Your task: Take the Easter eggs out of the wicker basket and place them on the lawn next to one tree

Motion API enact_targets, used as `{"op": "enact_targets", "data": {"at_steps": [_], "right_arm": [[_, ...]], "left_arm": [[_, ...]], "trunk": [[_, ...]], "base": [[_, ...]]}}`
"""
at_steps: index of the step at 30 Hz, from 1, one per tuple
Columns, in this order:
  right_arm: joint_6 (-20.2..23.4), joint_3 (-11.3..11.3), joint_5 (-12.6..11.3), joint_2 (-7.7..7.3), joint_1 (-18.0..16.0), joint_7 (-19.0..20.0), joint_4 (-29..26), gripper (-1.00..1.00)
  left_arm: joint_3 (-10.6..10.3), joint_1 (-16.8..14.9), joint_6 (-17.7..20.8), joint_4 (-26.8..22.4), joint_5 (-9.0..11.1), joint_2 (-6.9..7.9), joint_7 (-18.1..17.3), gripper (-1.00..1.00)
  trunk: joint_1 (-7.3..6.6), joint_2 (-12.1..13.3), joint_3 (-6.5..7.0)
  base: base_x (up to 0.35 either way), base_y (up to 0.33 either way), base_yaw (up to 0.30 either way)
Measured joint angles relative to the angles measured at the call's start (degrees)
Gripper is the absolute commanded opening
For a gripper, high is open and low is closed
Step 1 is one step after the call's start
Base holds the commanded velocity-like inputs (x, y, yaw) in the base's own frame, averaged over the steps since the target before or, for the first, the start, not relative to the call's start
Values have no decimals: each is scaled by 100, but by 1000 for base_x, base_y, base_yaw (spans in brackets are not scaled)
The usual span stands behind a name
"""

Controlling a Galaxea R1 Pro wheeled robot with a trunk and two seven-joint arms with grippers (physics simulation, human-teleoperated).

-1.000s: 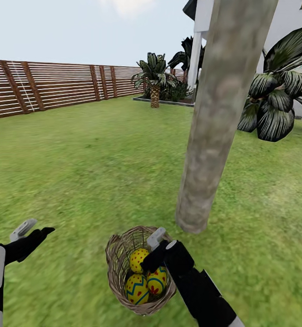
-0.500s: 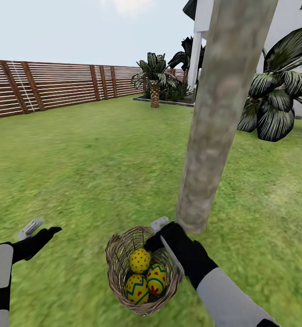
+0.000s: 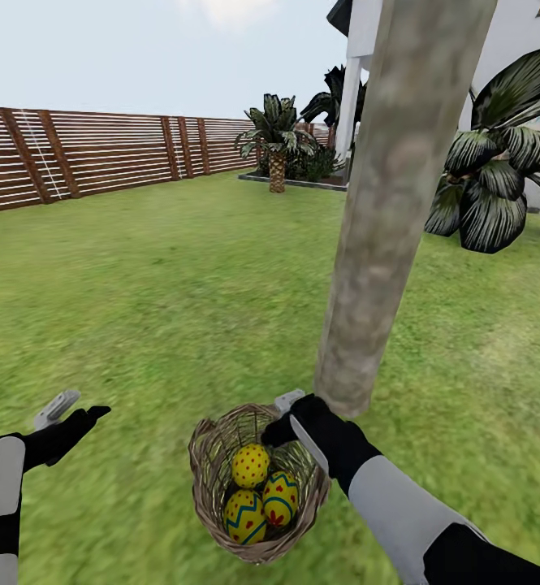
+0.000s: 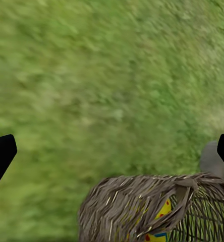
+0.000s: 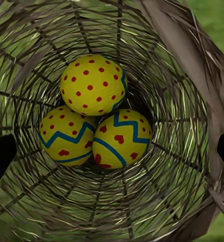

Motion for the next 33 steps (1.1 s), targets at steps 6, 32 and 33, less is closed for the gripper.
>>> {"op": "enact_targets", "data": {"at_steps": [6,32,33], "right_arm": [[-407,1,-169,0,3,-172,129,100],[-858,529,-908,0,4,-188,103,100],[-953,568,-909,0,4,-188,117,100]], "left_arm": [[-4,0,-8,3,1,0,0,100],[5,-19,-9,-34,19,269,-26,100],[5,-20,-7,-35,19,270,-25,100]], "trunk": [[132,-241,-108],[703,-1283,-574],[725,-1324,-592]], "base": [[0,0,0],[0,0,0],[0,0,0]]}}
